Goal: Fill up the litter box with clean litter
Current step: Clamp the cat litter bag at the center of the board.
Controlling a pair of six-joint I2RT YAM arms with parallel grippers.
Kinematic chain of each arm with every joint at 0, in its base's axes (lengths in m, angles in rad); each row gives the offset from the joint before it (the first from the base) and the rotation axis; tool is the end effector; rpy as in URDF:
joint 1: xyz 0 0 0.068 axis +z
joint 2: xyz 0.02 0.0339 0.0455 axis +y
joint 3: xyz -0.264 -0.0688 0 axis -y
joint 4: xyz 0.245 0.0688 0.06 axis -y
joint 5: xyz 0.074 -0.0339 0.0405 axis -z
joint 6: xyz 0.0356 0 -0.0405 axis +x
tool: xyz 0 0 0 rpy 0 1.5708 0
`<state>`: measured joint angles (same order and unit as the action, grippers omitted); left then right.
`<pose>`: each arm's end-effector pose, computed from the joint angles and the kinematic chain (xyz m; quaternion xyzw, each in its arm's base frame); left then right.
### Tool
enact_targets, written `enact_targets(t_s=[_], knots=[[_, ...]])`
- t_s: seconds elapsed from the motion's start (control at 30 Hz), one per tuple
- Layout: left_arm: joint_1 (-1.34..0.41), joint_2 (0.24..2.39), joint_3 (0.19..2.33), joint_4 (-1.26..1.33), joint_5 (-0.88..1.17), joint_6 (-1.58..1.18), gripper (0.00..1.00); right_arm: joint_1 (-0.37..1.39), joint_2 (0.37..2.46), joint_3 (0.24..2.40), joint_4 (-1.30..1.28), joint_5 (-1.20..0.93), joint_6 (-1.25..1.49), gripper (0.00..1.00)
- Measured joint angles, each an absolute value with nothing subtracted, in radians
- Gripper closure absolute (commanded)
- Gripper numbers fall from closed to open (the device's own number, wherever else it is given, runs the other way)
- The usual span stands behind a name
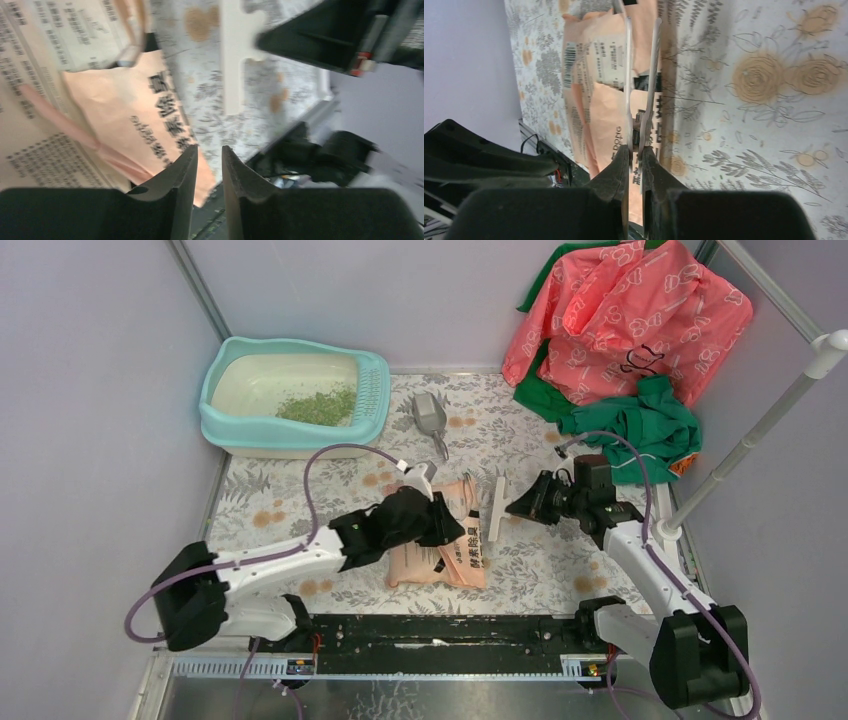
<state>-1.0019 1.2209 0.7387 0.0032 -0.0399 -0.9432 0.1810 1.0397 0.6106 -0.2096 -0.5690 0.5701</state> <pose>0.1475 -0.2281 0.2505 0.0147 0.8544 -0.4193 0.3064 0.2105 0.0580 0.2318 0.0420 0.8656 0.3915 0.3093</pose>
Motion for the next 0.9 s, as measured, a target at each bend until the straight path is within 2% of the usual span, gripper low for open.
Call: enact_targets(t_s=[0.13,0.37,0.67,0.9], knots=[[-1.008,1.335,0.804,-0.109,-0.112,-0.897,0.74,0.148,1.055,0.589,-0.212,-0.568,0.546,1.00],[-1.008,1.407,0.842,-0.189,-0.192,-0.852,0.75,0.136,1.116,0.589,-0.199,-0.569,0.512,1.00],[-1.009,1.486,0.826,-0.186,-0.209,-0.834,0.76,0.135,1.193,0.589,-0.158,-0.569,0.487,1.00],[-0.998,1.465,0.756,-0.145,-0.221,-0.834,0.76,0.134,1.222,0.589,-0.127,-0.570,0.475,1.00]])
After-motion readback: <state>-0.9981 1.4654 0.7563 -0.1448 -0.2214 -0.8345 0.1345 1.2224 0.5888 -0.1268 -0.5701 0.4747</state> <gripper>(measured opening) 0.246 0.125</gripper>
